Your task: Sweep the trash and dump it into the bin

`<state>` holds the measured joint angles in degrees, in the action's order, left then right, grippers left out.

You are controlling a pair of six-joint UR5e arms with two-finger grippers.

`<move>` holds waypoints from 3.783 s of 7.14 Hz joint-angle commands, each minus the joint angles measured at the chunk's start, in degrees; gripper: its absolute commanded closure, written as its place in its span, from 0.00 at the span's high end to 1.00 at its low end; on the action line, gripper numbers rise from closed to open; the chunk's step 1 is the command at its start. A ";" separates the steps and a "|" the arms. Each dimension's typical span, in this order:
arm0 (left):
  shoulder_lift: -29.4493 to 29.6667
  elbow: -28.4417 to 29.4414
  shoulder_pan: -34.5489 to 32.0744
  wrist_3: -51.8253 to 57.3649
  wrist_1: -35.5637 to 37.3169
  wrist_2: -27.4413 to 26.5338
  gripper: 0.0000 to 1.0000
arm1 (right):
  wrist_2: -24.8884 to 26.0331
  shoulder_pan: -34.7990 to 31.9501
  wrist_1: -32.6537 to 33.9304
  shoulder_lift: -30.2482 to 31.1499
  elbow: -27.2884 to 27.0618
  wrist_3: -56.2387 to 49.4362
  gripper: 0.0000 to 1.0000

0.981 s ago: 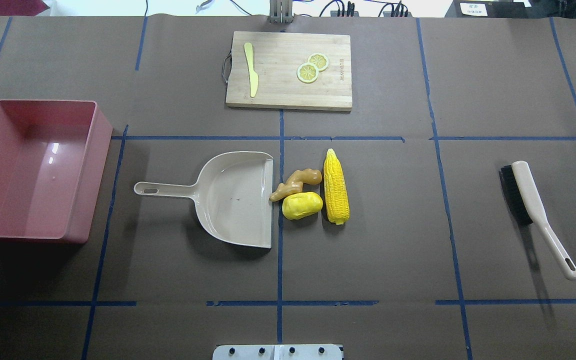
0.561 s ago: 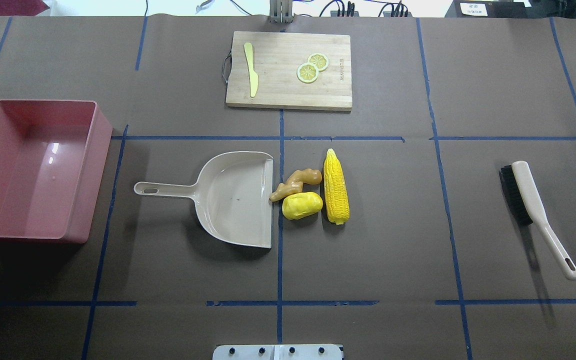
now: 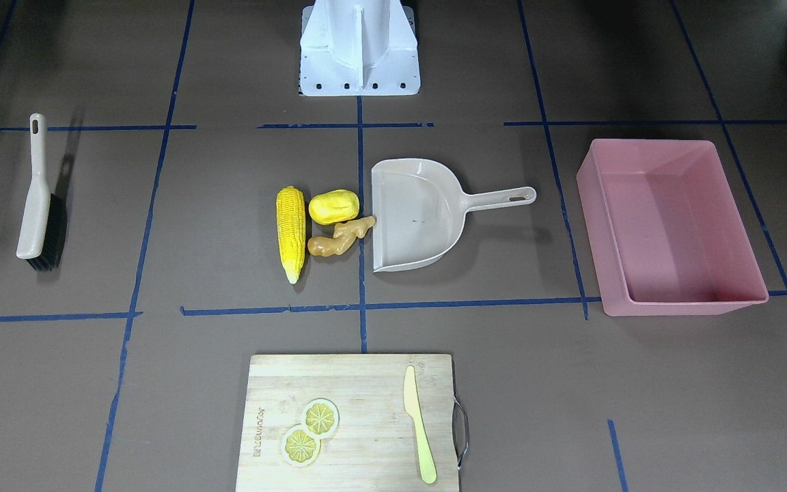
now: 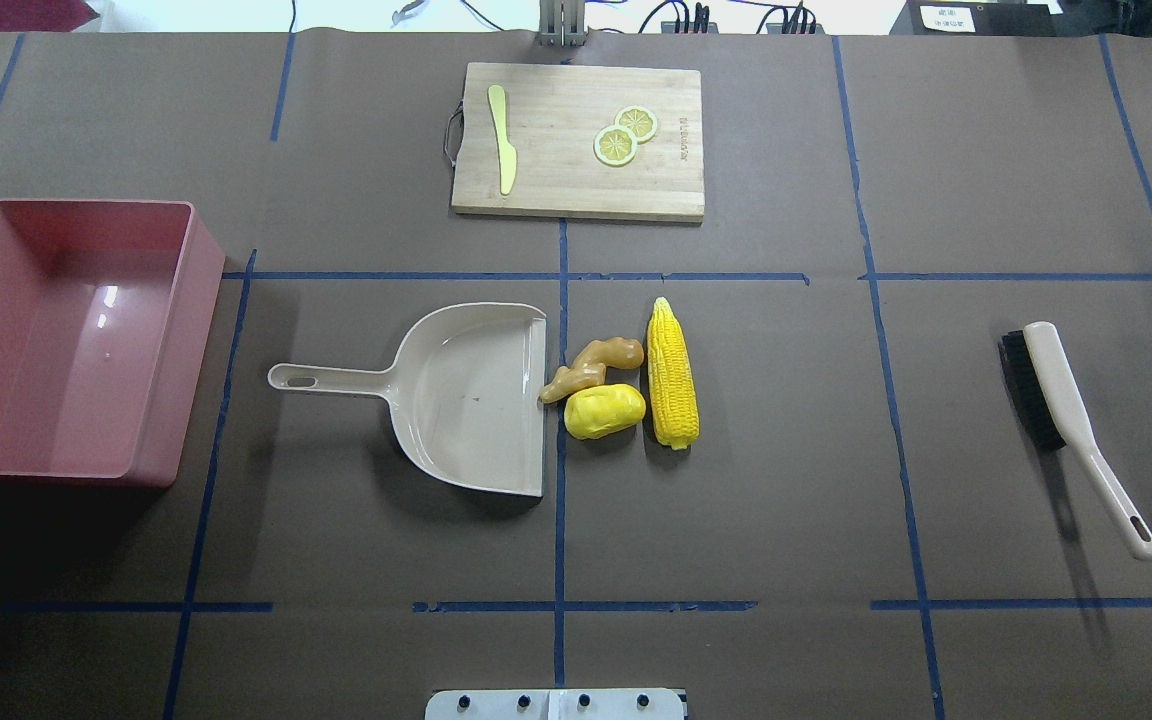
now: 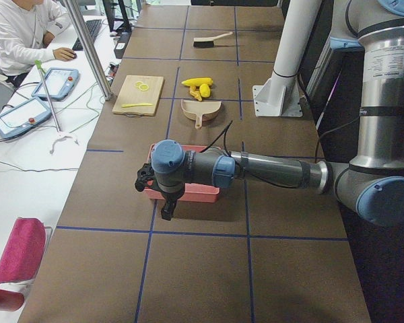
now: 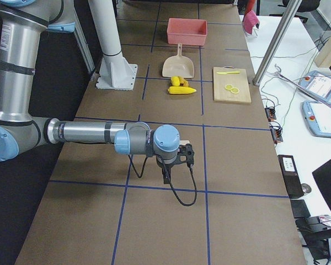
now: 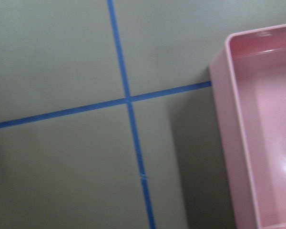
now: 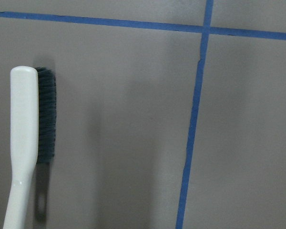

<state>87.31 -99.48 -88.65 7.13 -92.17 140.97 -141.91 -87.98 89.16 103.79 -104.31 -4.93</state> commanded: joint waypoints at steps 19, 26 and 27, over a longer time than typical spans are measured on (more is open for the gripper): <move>22.64 -4.85 45.04 -9.94 -14.26 -12.39 0.99 | 24.32 46.24 -38.62 9.59 -8.10 63.26 0.00; 23.08 -4.33 51.64 14.41 -10.22 -23.46 0.97 | 25.19 52.12 -37.65 0.29 -12.93 64.52 0.00; 23.87 -3.80 52.86 14.32 -10.22 -25.03 0.97 | 25.19 52.21 -35.74 -1.64 -13.46 64.87 0.00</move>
<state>110.49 -103.89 -37.15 21.32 -102.55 117.35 -116.78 -36.10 51.93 104.26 -117.36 59.62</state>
